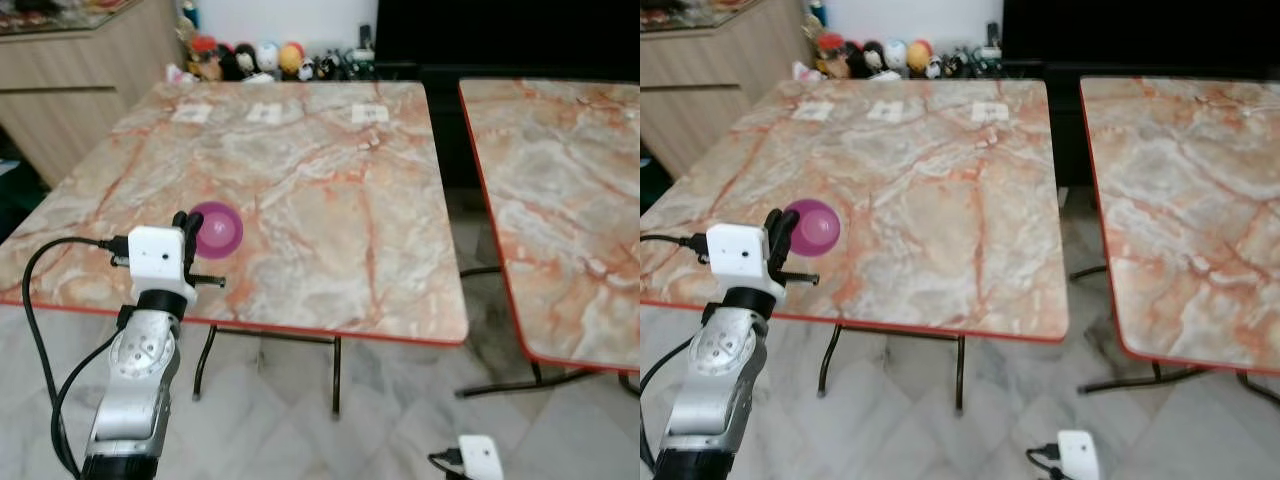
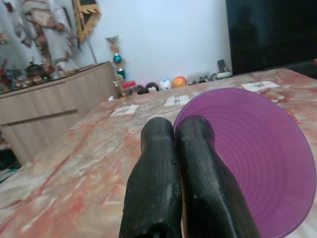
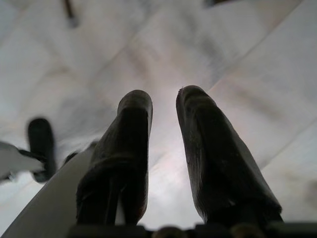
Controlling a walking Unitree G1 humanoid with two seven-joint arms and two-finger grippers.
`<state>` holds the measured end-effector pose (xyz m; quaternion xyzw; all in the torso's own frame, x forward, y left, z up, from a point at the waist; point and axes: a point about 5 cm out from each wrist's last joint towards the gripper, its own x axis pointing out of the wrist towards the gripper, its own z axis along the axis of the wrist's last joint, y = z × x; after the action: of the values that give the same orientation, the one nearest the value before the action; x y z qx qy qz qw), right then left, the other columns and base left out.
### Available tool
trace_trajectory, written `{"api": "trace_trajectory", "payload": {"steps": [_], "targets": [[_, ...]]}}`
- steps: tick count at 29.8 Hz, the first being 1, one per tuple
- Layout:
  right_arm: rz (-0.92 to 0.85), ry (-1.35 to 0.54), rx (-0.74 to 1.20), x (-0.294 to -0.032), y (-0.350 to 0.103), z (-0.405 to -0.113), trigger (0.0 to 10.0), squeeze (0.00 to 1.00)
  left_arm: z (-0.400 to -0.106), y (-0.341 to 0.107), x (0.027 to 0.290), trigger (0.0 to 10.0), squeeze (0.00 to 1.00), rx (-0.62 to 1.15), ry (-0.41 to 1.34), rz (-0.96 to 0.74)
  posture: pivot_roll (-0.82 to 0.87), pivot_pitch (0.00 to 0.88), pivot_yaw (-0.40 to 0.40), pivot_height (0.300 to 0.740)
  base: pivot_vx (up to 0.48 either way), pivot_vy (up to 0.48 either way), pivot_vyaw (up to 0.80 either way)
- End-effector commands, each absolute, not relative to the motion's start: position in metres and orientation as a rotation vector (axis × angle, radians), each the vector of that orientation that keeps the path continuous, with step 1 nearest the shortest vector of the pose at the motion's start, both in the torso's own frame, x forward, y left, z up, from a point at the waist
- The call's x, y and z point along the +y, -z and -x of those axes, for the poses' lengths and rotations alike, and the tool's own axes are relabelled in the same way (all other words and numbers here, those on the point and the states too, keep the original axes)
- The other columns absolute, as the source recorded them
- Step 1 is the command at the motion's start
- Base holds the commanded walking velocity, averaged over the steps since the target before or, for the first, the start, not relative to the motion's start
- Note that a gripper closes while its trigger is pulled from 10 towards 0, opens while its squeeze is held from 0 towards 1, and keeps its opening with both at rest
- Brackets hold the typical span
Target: Setting the table
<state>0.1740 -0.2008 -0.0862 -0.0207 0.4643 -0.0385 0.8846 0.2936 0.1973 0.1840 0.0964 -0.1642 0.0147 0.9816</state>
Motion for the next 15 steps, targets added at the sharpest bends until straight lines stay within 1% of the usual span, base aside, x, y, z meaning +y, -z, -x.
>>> {"api": "trace_trajectory", "payload": {"steps": [1,15], "targets": [[0.028,0.064,0.982,-0.1917,0.0895,-0.1699,10.0,0.0,-0.2931,-0.1836,0.2013,10.0,0.0,-0.319,-0.041,-0.214,-0.02,0.076,0.039,0.74,0.244,-0.412,0.0],[0.015,0.073,0.981,-0.1909,0.0896,-0.1698,10.0,0.0,-0.2942,-0.1874,0.2025,10.0,0.0,-0.327,-0.037,-0.229,-0.02,0.083,0.043,0.74,0.244,-0.411,0.0]]}}
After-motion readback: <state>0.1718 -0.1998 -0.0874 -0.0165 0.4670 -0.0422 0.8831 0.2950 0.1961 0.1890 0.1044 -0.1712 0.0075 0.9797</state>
